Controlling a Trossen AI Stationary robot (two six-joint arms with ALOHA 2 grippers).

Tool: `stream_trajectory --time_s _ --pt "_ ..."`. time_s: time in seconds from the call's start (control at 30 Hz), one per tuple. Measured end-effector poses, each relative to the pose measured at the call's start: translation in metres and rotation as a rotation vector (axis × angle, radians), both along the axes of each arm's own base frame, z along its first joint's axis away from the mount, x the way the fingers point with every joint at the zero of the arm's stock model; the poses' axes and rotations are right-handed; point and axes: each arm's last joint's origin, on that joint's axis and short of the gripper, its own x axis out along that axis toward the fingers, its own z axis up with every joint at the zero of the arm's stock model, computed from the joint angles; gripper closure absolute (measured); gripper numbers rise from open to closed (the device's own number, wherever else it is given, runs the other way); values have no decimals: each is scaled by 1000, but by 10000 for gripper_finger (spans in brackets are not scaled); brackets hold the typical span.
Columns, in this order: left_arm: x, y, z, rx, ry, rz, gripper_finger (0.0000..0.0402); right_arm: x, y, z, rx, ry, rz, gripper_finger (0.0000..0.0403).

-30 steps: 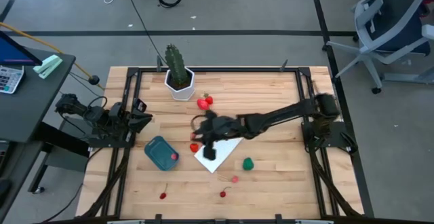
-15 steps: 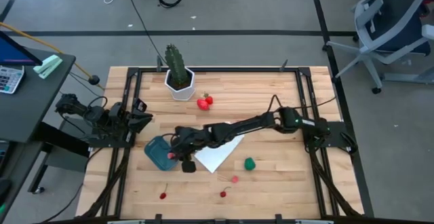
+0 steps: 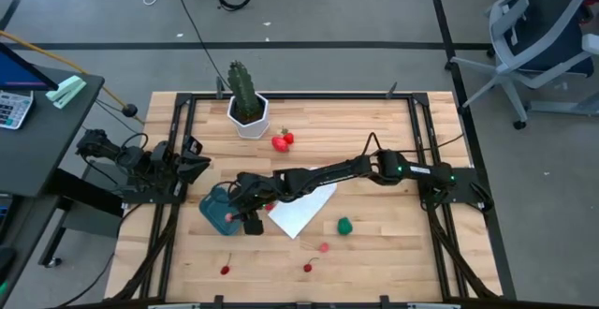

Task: Pick and placing Produce into tupperware
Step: Put the peach into the blue bin

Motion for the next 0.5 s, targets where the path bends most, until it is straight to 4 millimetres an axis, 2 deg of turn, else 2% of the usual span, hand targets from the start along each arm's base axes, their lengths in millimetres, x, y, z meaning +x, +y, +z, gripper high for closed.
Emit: stream_trajectory --time_s 0.17,0.3,0.37,0.5 --pt "0 0 0 0 0 0 341 -14 -1 23 -15 78 -4 215" --pt "0 0 0 -4 0 -3 341 -47 7 36 -51 364 18 222" --pt "0 0 0 -3 0 -2 344 -67 18 38 -59 529 18 227" --pt "0 0 0 -2 -1 -2 345 -101 55 50 -118 695 96 238"
